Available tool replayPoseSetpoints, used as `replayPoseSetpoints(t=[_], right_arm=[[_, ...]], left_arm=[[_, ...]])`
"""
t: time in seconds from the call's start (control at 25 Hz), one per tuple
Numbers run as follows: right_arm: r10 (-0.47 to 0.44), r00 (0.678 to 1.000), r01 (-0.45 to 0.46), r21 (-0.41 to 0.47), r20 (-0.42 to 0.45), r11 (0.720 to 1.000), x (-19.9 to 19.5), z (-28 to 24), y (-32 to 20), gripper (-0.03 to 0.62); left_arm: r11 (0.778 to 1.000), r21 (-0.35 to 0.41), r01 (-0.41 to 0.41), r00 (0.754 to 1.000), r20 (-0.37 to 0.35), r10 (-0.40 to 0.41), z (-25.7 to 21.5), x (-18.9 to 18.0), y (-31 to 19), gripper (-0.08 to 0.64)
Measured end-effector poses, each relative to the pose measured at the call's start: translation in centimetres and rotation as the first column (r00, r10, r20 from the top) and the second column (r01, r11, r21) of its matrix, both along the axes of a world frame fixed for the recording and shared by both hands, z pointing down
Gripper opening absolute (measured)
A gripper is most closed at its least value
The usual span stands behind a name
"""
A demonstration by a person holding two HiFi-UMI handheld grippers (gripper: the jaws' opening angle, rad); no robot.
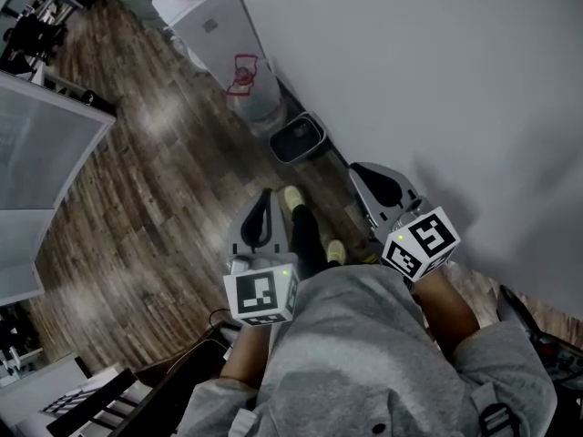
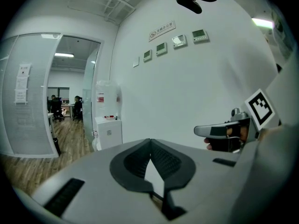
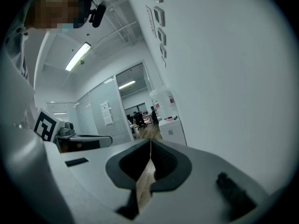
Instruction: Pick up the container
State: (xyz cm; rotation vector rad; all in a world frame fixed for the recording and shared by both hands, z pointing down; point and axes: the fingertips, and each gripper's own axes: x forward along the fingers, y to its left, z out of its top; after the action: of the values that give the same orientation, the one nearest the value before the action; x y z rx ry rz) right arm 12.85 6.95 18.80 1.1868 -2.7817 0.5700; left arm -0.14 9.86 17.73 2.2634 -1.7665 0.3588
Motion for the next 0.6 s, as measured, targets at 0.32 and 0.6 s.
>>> replayPoseSetpoints(t=[0.32, 0.6], right_arm=[[0.026, 0.999, -0.027, -0.024, -0.023, 0.999, -2.7, 1.2, -7.5, 0.026], [0.048, 0.996, -0.051, -0.036, -0.072, 0.998, -4.8, 0.9, -13.9, 0.026]], left_arm=[[1.0, -0.024, -0.018, 1.0, -0.004, 0.017, 1.7, -3.3, -7.7, 0.014], [0.998, -0.03, -0.06, 0.998, -0.025, 0.059, 1.2, -5.2, -14.7, 0.014]])
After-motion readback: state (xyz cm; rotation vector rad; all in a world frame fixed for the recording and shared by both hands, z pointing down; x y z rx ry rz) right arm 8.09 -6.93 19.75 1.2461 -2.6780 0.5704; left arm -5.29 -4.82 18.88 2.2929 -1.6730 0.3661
